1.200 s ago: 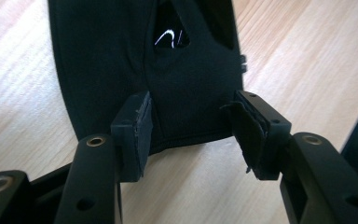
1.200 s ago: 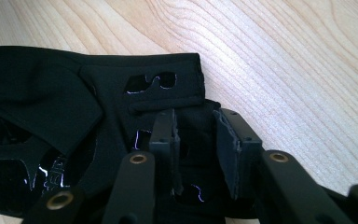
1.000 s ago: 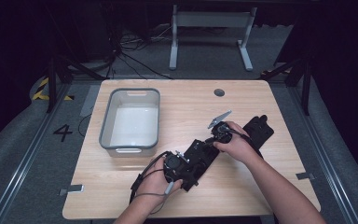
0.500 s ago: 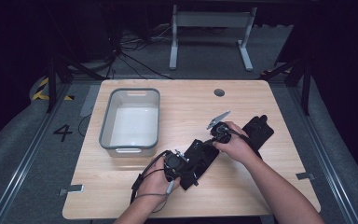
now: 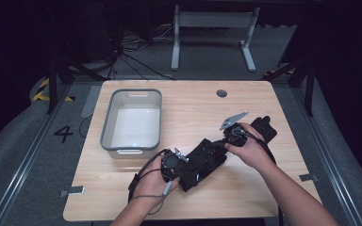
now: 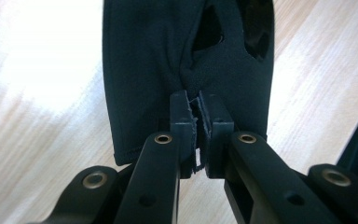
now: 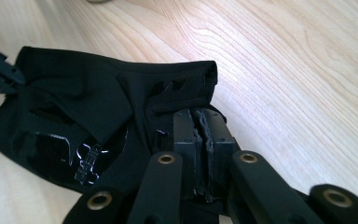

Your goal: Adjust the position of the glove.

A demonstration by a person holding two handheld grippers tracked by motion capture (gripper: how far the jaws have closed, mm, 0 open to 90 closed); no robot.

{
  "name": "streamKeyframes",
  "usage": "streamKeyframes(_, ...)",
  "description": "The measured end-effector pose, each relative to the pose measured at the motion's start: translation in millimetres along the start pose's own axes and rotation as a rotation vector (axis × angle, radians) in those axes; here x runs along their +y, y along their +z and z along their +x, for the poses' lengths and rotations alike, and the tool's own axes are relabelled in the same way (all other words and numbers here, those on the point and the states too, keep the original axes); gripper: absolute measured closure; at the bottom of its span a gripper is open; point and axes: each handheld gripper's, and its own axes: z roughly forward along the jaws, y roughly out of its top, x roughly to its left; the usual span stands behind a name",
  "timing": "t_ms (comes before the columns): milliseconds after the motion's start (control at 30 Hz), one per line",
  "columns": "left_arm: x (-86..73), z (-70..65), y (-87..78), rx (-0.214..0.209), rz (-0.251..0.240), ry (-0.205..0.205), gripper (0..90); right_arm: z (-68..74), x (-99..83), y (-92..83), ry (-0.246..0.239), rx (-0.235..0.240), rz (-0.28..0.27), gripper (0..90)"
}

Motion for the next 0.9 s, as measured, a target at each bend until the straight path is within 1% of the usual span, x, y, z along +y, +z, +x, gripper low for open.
streamKeyframes(133,1.1,-0.7,-9.3,0.000,-0.014,0.020,85.2,7.3,-9.4,-18.3,0.045,0.007,-0.032,85.7)
streamKeyframes(233,1.8,-1.0,-11.4,0.000,-0.017,0.030,85.1,15.1,-18.6,-30.6,0.070,0.010,-0.051,85.7)
streamKeyframes(267,2.8,-1.2,-11.6,0.000,-0.017,0.042,85.1,18.4,-22.6,-35.3,0.076,0.008,-0.058,85.7)
streamKeyframes(333,4.1,-1.3,-11.0,-0.004,-0.028,0.044,85.1,23.3,-28.0,-40.8,0.084,0.004,-0.064,85.7)
streamKeyframes(400,5.7,-1.0,-10.9,-0.009,-0.031,0.044,85.1,29.3,-34.2,-45.9,0.081,-0.013,-0.063,85.7)
streamKeyframes(467,7.5,-1.0,-9.4,-0.006,-0.025,0.058,85.2,33.9,-40.8,-50.1,0.086,-0.015,-0.066,85.7)
streamKeyframes(500,8.3,-1.7,-8.3,-0.012,-0.021,0.062,85.1,35.9,-44.1,-51.9,0.089,-0.017,-0.072,85.7)
streamKeyframes(533,9.3,-1.8,-7.2,-0.008,-0.015,0.080,85.2,38.0,-47.1,-53.5,0.097,-0.021,-0.075,85.7)
streamKeyframes(567,10.1,-2.6,-5.4,-0.009,-0.009,0.084,85.2,39.8,-50.0,-54.9,0.099,-0.027,-0.077,85.7)
streamKeyframes(667,12.8,-4.1,-0.5,-0.010,0.011,0.114,85.2,44.3,-58.6,-56.9,0.118,-0.030,-0.079,85.7)
streamKeyframes(767,15.4,-4.8,4.4,-0.018,0.033,0.143,85.1,48.1,-68.5,-55.2,0.138,-0.032,-0.078,85.7)
streamKeyframes(900,17.9,-5.0,12.2,-0.026,0.061,0.164,85.1,49.4,-80.2,-48.9,0.156,-0.040,-0.071,85.6)
